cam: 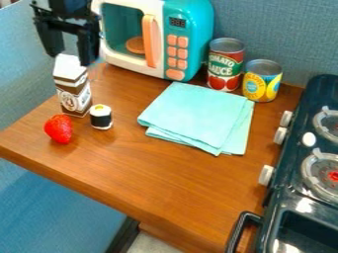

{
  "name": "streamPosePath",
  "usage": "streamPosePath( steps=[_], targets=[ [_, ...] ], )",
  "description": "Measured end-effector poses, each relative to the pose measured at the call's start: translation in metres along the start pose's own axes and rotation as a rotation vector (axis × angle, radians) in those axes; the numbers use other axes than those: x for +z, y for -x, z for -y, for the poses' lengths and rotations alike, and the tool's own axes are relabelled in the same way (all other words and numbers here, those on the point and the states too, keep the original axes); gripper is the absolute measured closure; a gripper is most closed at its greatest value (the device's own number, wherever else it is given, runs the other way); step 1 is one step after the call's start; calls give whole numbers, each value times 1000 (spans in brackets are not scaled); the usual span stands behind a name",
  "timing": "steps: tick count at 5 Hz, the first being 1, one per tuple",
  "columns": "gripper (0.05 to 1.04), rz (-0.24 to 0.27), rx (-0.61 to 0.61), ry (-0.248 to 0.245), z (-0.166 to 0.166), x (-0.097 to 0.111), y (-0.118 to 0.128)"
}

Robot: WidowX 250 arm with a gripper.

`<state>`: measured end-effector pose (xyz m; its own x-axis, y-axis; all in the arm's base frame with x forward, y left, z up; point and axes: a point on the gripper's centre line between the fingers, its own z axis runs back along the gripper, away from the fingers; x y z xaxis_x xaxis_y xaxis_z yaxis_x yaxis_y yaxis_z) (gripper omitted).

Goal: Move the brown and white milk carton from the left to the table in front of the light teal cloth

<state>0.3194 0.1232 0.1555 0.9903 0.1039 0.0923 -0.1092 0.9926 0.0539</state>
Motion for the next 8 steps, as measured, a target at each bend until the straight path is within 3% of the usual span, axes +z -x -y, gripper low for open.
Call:
streamPosePath(
  steps=[1, 4, 6, 7, 8],
  targets=[
    [79, 31, 38, 1, -18, 2, -6],
    [79, -3, 86, 18, -71, -3, -13],
    [79, -57, 76, 56, -73, -25, -19],
    [79, -25, 34, 92, -65, -24, -31],
    [79, -21, -20, 85, -44, -21, -49]
  ],
)
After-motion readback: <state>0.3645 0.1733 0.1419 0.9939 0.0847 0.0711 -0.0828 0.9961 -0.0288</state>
